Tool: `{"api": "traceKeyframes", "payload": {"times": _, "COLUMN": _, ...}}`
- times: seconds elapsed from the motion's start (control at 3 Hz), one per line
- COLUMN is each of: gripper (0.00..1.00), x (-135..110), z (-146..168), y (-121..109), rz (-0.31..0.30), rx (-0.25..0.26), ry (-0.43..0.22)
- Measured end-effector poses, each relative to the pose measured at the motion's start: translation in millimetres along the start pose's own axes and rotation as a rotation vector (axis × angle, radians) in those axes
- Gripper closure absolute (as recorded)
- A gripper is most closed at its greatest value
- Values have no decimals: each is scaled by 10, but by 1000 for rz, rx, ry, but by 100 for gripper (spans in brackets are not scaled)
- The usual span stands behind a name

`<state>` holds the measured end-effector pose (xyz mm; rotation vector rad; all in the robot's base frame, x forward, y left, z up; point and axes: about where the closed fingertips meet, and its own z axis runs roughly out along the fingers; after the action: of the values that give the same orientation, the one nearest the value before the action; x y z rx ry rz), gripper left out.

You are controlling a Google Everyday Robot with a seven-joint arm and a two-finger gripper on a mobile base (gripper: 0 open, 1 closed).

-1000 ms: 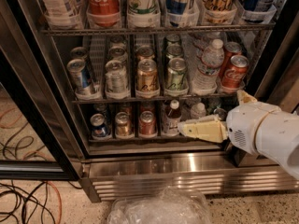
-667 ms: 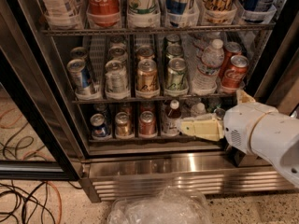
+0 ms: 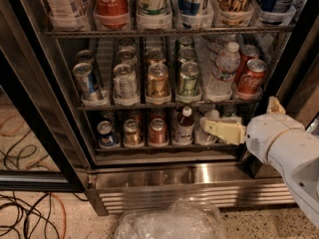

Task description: Pick water bottle from middle shelf of fridge

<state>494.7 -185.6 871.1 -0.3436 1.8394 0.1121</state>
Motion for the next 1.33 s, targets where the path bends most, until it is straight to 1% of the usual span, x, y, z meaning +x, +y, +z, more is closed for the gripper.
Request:
{"api": "traceKeyframes", "payload": {"times": 0.33, "gripper": 0, "x": 399, "z": -53, "y": -381, "rz": 8, "rx": 117, "ry": -20}}
{"api": "traceKeyframes", "payload": {"times": 0.67, "gripper": 0, "x": 569, "z": -117, "y": -183, "rz": -33, "rx": 107, "ry": -71}}
{"api": "traceKeyframes", "payload": {"times": 1.0, "gripper": 0, "x": 245, "z": -46, "y": 154, "rz": -48, "rx": 49, "ry": -129}}
{"api": "traceKeyframes", "payload": {"times": 1.33, "gripper": 0, "x": 245, "z": -46, "y": 154, "rz": -48, "rx": 49, "ry": -129}}
